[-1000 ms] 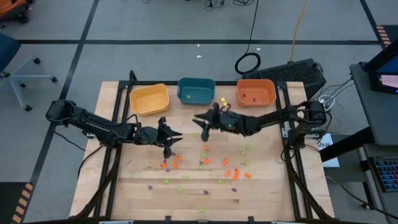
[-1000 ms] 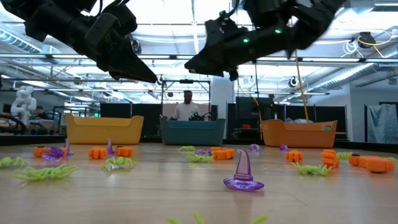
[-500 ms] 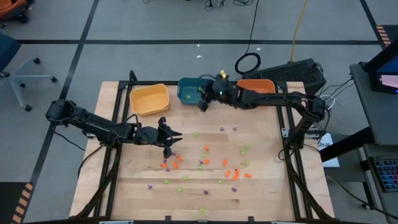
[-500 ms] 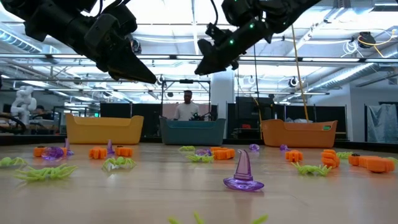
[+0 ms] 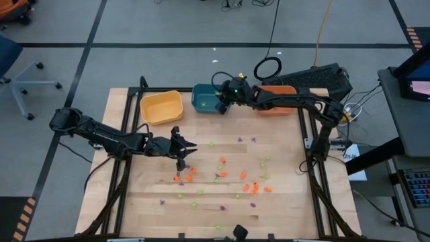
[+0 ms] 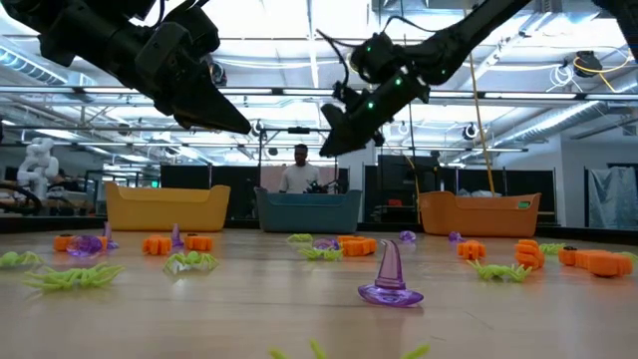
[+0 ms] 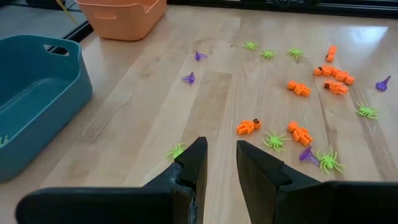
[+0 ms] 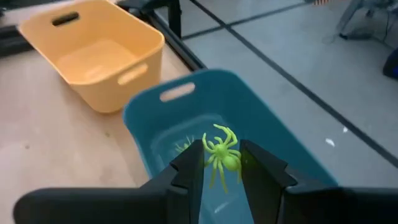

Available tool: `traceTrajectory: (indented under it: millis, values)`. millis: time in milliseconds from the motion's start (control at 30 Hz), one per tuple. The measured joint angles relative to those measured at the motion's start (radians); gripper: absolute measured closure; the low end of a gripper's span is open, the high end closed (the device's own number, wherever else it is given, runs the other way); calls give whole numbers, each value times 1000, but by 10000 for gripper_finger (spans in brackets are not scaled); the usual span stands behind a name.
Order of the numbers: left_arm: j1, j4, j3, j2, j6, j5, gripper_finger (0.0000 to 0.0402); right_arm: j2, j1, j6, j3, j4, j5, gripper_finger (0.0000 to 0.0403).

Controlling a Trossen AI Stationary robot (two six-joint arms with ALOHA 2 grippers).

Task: Sort Halloween decoration
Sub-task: Put the green spider toy into the blue bin

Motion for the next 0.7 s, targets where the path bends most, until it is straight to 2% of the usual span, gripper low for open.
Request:
traceTrajectory:
  millis: [267, 400, 500, 700]
  values:
    - [0, 0, 0, 0, 0, 0, 314, 70, -21, 18, 0, 4, 1, 316]
    - [0, 0, 0, 0, 0, 4, 314, 90, -21, 35, -1, 0, 53, 310]
    - [0, 0, 0, 0, 0, 5, 314, 90, -21, 37, -1, 2, 59, 284]
    - [0, 0, 0, 0, 0, 5, 314, 72, -18, 36, -1, -3, 57, 206]
